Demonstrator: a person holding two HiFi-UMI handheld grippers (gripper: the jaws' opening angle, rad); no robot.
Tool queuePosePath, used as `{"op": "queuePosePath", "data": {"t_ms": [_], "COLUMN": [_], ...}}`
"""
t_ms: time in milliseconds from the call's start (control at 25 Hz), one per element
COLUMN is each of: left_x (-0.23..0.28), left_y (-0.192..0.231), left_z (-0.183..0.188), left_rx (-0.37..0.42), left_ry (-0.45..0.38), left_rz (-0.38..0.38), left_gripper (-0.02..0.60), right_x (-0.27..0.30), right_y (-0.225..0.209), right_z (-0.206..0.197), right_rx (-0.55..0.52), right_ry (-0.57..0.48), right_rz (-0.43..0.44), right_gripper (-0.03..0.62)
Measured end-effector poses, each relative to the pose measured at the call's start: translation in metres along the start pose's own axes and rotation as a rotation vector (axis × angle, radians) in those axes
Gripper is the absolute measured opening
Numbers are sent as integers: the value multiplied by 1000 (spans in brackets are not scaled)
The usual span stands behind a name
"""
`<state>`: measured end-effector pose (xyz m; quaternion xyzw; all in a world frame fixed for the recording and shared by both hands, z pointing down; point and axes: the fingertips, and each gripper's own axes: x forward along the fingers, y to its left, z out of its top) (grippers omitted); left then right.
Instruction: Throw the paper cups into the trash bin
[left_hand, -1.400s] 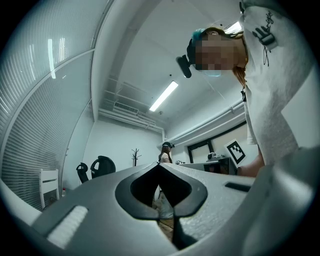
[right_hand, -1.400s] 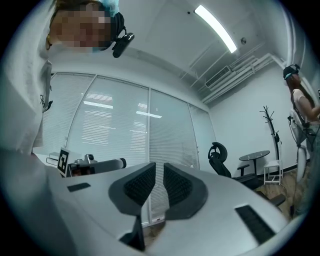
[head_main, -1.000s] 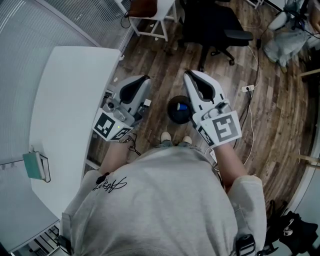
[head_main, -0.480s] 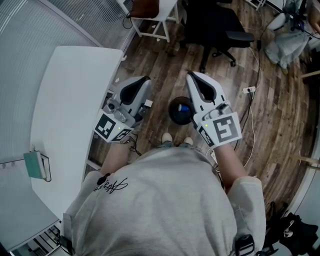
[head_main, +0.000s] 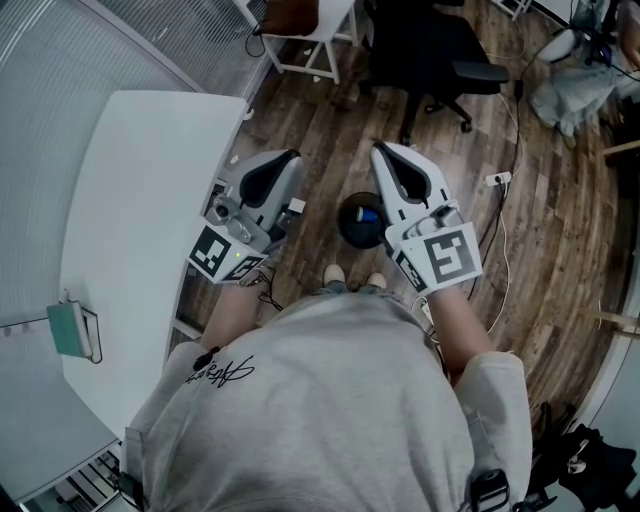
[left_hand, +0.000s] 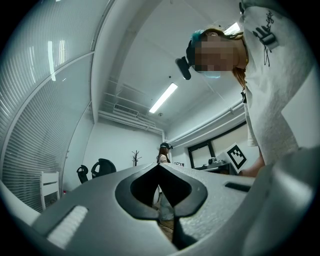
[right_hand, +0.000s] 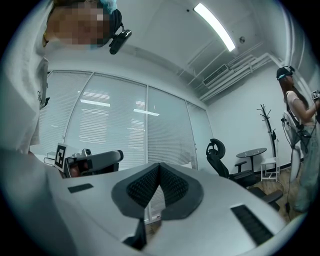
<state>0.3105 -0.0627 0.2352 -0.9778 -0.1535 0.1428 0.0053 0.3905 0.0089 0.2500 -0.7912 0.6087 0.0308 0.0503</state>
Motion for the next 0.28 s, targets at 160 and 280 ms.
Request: {"op": "queuePosePath", "data": {"t_ms": [160, 280], "left_x": [0, -2], "left_y": [0, 2], "left_z": [3, 4], "left_rx": [6, 7], "left_ry": [-3, -1], "left_rz": [-6, -2], "left_gripper": [3, 3], "right_x": [1, 2], "right_y": [3, 5], "right_z": [2, 3], "right_rx": [-4, -5], "right_ry": [0, -1], "right_rz": [3, 4], "right_gripper": [11, 11]}}
